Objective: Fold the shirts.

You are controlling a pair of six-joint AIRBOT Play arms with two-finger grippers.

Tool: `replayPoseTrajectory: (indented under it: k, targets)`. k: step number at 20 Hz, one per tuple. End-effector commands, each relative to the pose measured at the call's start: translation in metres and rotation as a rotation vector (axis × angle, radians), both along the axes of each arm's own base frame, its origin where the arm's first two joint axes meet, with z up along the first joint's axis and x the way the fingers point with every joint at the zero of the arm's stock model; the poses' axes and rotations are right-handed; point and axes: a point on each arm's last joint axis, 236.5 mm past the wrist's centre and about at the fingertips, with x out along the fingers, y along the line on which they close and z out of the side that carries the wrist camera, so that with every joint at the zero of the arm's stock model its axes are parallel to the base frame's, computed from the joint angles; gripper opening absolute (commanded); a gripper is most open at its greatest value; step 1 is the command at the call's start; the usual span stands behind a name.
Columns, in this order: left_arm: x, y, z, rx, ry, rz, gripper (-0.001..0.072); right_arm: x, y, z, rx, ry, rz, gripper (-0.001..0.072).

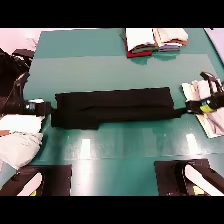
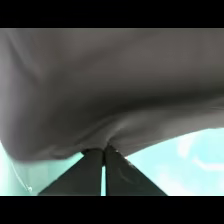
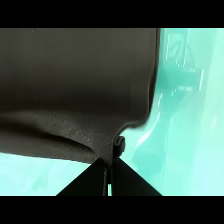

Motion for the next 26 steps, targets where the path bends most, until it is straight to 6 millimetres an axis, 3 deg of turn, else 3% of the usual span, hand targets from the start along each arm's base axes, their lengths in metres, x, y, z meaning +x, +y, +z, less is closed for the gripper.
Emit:
replayPoseTrajectory:
  k: [1,6,11,12,13,14,17,18,19,20,23,26]
  targets:
    - [0.068,0.013,-0.018,0.022,-0.022,0.039,0.0024,0.053,0.003,-0.010,0.005,0.012,0.013,0.0015]
    - [0.122,0.021,-0.049,0.026,-0.016,0.081,0.0025,0.105,0.008,-0.031,0.022,0.045,0.025,0.0016]
    - [0.143,0.018,-0.046,-0.008,-0.061,0.101,0.0027,0.147,0.026,-0.033,0.117,-0.003,0.023,0.0032]
    - [0.145,0.018,-0.043,-0.009,-0.068,0.100,0.0040,0.152,0.024,-0.032,0.113,-0.017,0.021,0.0216]
    - [0.146,0.017,-0.038,-0.013,-0.070,0.100,0.0276,0.155,0.021,-0.030,0.109,-0.031,0.018,0.0409]
    - [0.146,0.016,-0.033,-0.023,-0.063,0.104,0.0430,0.157,0.016,-0.027,0.108,-0.044,0.033,0.0437]
    - [0.141,0.010,-0.021,-0.035,-0.042,0.075,0.0425,0.144,0.010,-0.025,0.210,-0.028,0.051,0.0438]
    - [0.138,0.008,-0.021,-0.044,-0.029,0.071,0.0374,0.135,0.003,-0.030,0.235,-0.005,0.034,0.0439]
    - [0.135,0.005,-0.021,-0.054,-0.014,0.060,0.0087,0.127,-0.007,-0.038,0.253,0.018,0.003,0.0455]
    - [0.132,0.002,-0.022,-0.064,-0.002,0.055,0.0033,0.116,-0.018,-0.049,0.267,0.049,-0.032,0.0457]
    - [0.129,-0.009,-0.018,-0.121,0.016,0.051,0.0025,0.089,-0.039,-0.081,0.302,0.105,-0.119,0.0518]
    - [0.126,-0.029,-0.017,-0.140,0.021,0.016,0.0025,0.088,-0.026,-0.097,0.404,0.064,-0.152,0.0517]
